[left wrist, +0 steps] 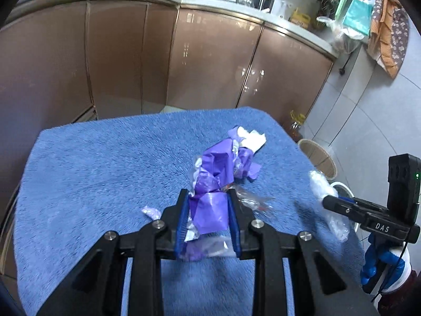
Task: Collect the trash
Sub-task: 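Grasp the purple candy wrapper with the left gripper while the right gripper grasps the clear plastic bag, then carry the purple wrapper and plastic bag to the white bin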
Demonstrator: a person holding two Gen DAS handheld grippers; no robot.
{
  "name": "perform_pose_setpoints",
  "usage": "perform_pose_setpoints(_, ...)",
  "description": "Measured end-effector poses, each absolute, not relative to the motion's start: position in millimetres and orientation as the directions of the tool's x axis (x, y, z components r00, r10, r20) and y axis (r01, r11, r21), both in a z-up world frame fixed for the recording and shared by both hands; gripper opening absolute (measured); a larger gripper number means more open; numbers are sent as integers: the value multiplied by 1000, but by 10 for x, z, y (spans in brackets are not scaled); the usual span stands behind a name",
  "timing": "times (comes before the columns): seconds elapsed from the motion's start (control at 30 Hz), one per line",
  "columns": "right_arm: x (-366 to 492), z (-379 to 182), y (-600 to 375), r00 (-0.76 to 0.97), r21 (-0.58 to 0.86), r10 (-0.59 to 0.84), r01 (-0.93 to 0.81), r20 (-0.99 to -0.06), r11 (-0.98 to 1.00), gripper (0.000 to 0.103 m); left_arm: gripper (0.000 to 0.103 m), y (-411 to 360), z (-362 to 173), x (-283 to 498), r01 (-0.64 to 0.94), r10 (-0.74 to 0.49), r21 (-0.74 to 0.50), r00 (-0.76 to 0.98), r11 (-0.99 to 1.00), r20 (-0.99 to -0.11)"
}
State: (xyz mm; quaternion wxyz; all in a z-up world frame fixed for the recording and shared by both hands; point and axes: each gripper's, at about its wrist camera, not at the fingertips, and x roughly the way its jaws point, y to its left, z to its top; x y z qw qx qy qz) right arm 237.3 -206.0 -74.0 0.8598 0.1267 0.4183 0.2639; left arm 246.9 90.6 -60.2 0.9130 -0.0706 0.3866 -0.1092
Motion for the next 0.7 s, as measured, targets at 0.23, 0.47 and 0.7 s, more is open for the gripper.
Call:
perform_pose_setpoints(0.23, 1941, -258, -2178, 574, 412, 552, -367, -605, 834, 30, 26, 971, -149, 1941, 134, -231, -199, 741, 971, -631)
perform_pose_setpoints(0.47, 1465, 240, -2268, 643, 381, 553, -402, -530, 833, 30, 26, 1011, 355, 1342, 132, -214, -184, 803, 974, -557)
perform_pose_setpoints(0.7, 1028, 498, -2510, 693, 373, 543, -401, -474, 837, 30, 26, 888, 616, 908, 155, -225, -175, 827, 972, -516)
